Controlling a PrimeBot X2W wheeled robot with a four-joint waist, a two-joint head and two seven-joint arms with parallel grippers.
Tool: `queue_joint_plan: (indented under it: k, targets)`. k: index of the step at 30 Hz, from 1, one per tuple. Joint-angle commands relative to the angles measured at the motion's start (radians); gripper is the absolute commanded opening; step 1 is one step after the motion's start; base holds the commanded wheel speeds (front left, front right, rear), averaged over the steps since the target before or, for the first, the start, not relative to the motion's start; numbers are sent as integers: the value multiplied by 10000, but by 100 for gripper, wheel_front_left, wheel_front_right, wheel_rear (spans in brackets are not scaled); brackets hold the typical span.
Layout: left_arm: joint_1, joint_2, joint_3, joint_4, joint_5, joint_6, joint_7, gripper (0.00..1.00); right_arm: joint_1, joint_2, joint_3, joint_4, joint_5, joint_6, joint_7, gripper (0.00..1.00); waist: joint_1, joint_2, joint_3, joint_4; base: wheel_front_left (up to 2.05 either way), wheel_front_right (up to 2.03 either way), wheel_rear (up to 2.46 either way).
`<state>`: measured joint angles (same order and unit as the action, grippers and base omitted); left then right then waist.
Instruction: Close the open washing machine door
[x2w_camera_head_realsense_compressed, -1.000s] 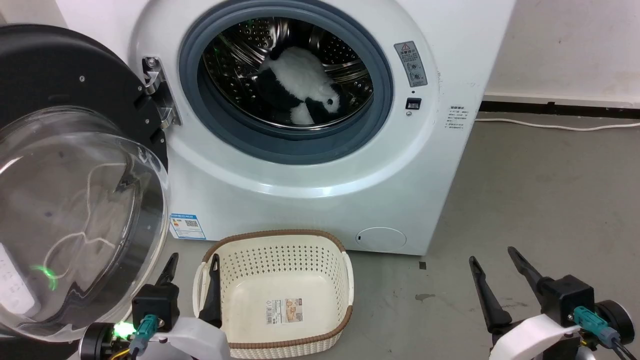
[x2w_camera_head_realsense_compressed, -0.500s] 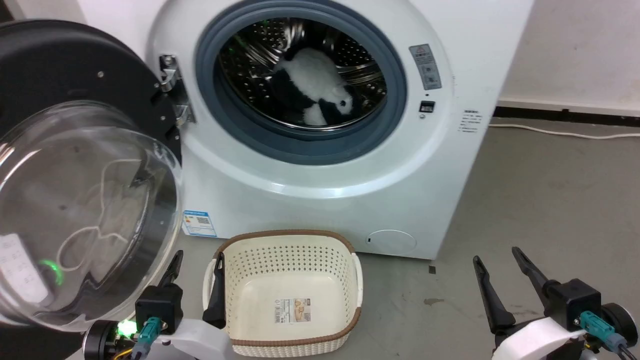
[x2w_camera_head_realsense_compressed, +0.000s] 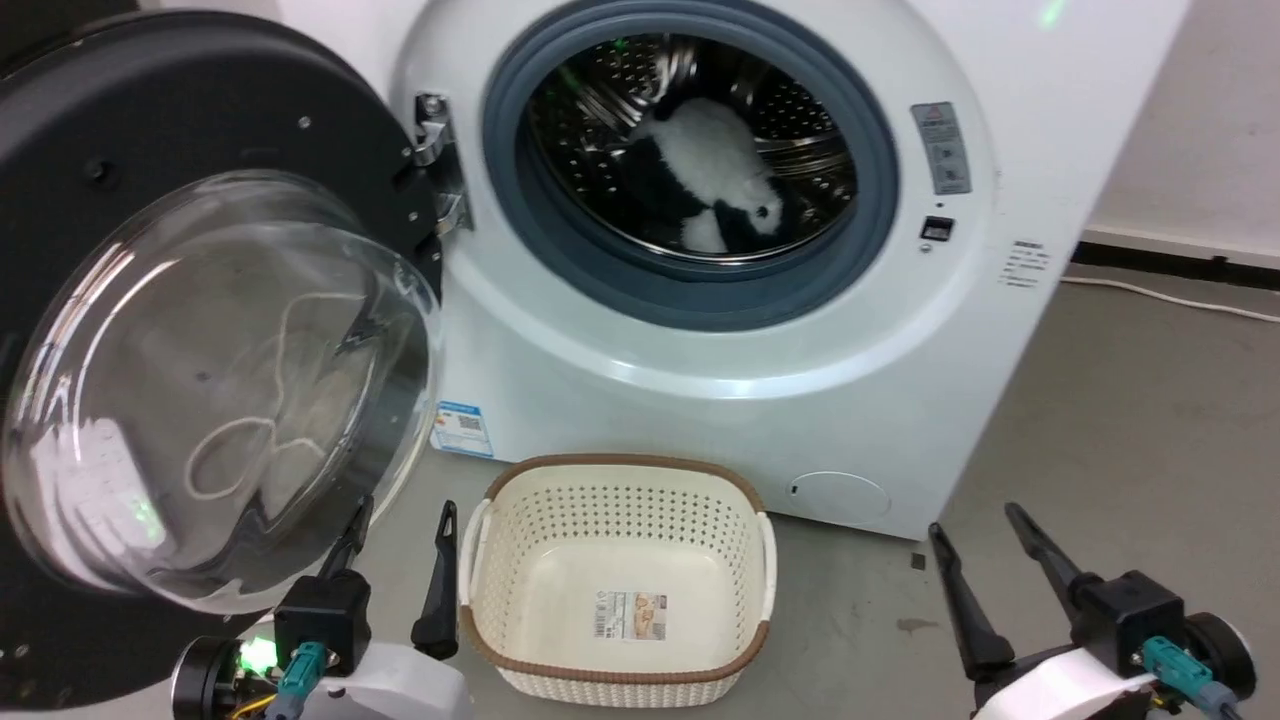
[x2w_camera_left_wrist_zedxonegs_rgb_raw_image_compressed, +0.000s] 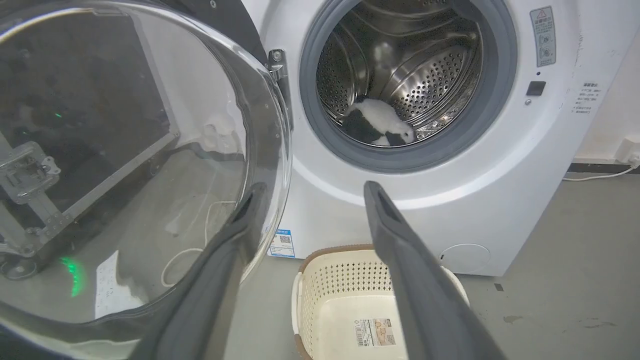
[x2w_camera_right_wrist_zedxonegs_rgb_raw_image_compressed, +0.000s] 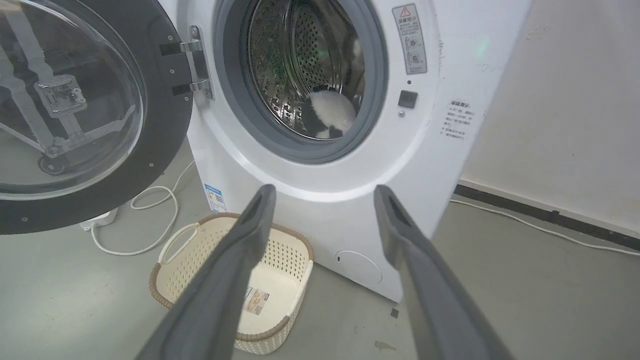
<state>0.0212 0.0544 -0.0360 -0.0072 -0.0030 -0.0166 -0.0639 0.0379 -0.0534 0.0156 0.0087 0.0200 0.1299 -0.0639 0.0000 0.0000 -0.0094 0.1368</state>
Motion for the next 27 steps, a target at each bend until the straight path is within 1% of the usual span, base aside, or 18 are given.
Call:
queue_joint_plan:
  k: [1,15,27]
  targets:
    - [100,59,2,-74,-60,38,-118,100,40,11,74,33,46,2,-118,100,0,0,36,102,0,0,0]
    - [380,63,51,-428,-62,193,-410,100,-320,-127,638,432,137,3,-410,100,0,0,100,729,-6,-6,-6]
    - [491,36,-48,-502,-144,172,-702,100,-281,-193,886,599,235,4,-702,100,0,0,99,1312,-2,-2,-2]
